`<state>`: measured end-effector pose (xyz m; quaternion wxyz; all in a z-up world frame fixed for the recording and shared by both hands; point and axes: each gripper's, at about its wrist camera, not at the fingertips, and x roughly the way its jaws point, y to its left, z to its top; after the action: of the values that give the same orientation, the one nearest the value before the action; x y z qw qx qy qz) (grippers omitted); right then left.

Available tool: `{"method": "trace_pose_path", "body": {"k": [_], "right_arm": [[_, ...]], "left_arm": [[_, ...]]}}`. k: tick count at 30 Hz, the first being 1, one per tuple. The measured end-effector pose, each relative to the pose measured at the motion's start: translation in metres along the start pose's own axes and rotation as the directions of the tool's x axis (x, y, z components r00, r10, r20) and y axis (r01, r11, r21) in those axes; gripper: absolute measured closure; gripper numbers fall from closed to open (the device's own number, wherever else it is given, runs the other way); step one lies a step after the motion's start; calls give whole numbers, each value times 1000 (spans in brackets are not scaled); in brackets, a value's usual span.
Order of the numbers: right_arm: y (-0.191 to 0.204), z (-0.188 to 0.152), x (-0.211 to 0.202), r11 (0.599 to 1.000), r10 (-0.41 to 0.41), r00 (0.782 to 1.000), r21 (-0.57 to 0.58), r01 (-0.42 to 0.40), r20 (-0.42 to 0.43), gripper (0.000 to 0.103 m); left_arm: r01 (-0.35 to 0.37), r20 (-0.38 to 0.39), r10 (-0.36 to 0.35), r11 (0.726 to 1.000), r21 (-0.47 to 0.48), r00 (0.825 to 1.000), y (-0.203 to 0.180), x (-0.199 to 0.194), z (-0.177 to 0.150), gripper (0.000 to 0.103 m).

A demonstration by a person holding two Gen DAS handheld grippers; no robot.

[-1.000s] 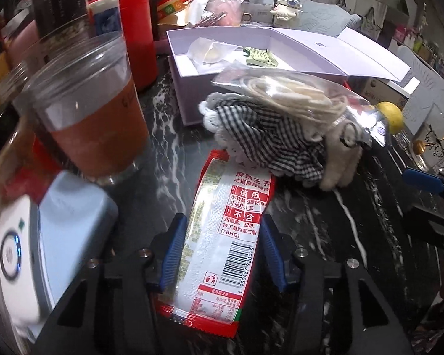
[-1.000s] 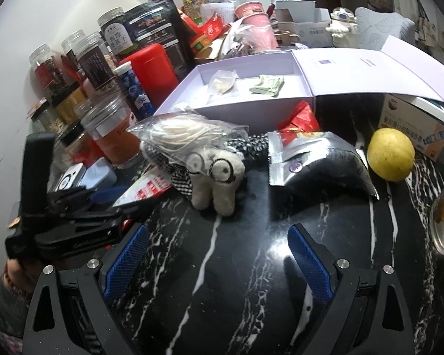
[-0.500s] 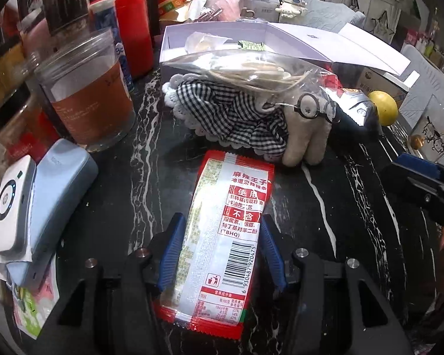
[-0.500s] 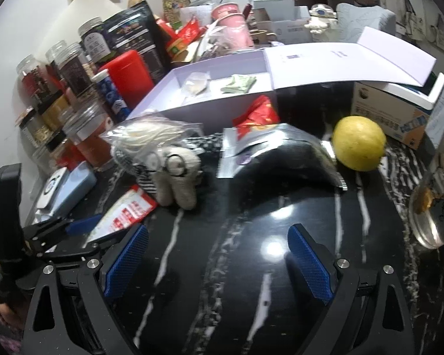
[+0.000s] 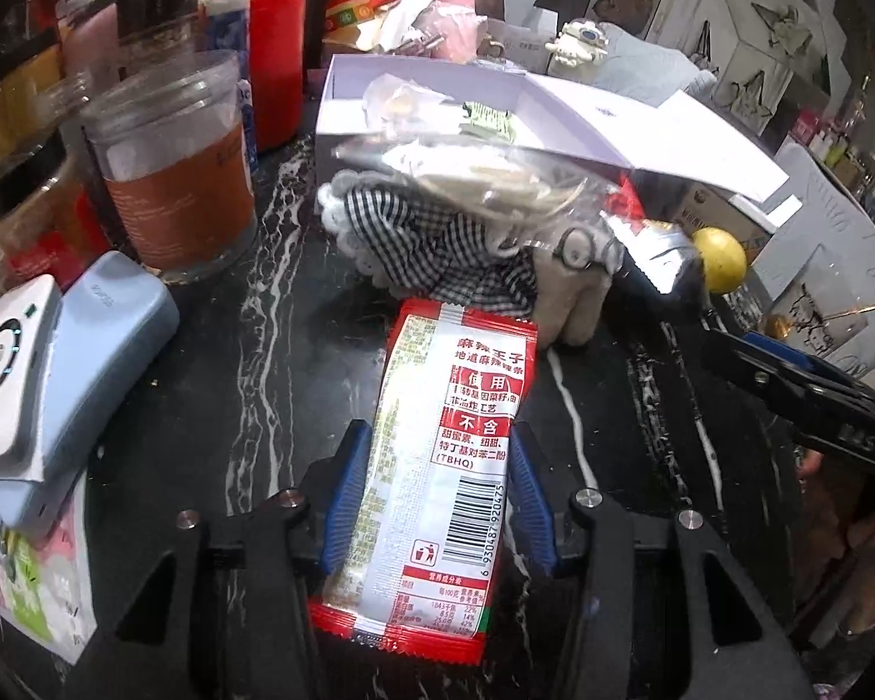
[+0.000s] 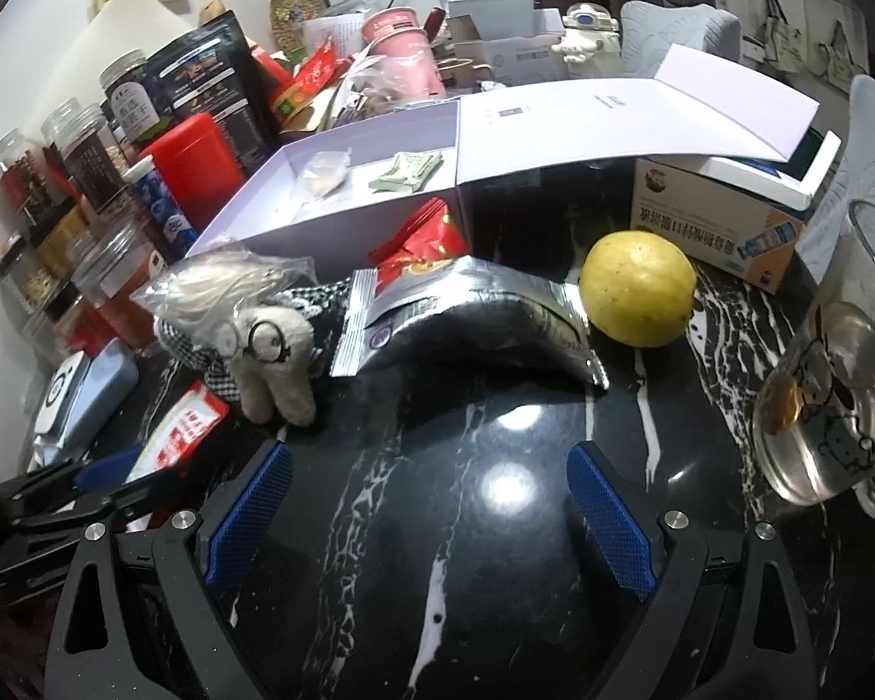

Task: Organize soft objects
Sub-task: 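Grasp the bagged white plush toy with the right gripper while the left gripper holds the snack packet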

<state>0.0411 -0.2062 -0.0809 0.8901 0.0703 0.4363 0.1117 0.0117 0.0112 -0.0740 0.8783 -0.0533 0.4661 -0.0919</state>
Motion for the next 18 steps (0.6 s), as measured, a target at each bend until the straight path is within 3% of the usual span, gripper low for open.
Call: {"method": "trace_pose_path", "body": {"k": [6, 18], "right_arm": [[15, 8, 2, 998, 47, 999, -44, -47, 13, 7], [66, 39, 2, 967, 158, 986, -211, -142, 60, 7]], "left_arm": [[10, 17, -10, 1000, -15, 1000, 2, -20, 4, 56], [-14, 136, 23, 998, -63, 990, 21, -60, 21, 56]]}}
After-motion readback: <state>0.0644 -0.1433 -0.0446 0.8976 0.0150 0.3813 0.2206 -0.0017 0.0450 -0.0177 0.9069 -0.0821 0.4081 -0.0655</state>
